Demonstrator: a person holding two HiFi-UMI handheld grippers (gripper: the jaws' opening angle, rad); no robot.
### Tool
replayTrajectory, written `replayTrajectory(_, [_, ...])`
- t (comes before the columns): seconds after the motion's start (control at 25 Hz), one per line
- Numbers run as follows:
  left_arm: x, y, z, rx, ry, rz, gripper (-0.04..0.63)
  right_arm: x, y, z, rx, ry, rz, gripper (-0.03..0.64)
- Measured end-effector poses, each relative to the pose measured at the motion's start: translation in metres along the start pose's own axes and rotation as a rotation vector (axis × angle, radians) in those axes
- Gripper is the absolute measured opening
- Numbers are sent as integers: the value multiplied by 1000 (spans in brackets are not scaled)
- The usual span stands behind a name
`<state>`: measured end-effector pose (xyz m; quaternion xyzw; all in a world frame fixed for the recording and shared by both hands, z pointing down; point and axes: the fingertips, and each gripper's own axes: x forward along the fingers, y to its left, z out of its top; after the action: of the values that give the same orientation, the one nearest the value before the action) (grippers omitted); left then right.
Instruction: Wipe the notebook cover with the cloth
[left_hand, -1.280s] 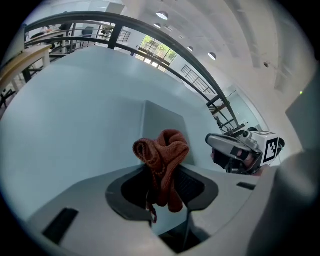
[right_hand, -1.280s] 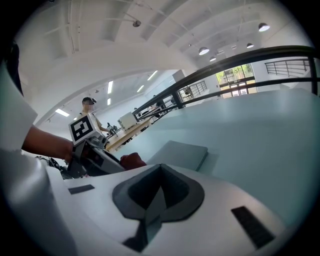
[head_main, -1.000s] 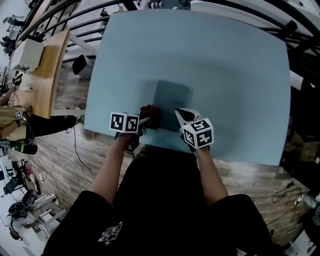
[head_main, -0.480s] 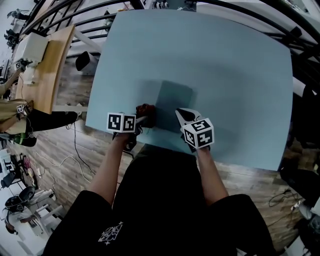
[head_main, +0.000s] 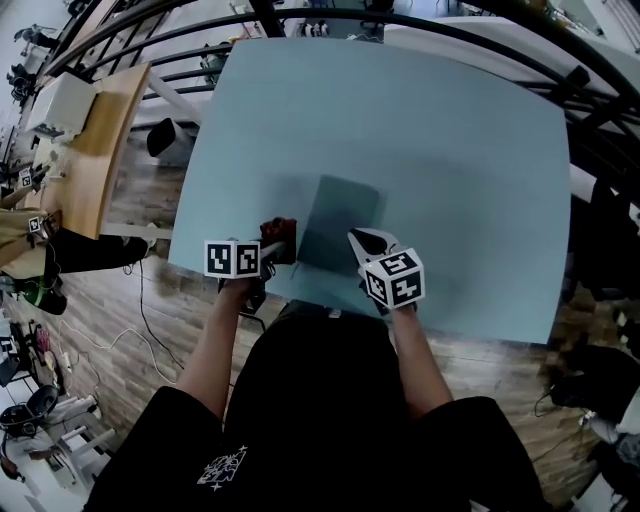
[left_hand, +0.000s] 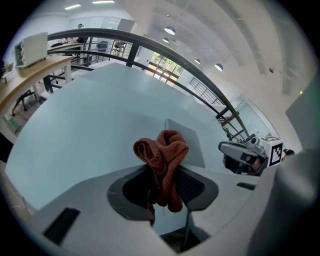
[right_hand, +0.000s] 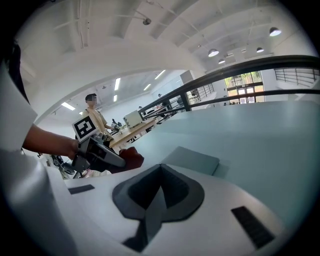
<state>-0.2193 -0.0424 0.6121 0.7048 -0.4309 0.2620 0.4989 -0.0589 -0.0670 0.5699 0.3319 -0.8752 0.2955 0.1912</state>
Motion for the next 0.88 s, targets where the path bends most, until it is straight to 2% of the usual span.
replayTrajectory(0.28, [-20,-20,22,51,-95,-71,135,-32,10,34,-4,-98,-111,2])
replayTrajectory(0.88, [-69,-90,87,358,-301,-143,133,-108,25,105,-5,-319,-341,2])
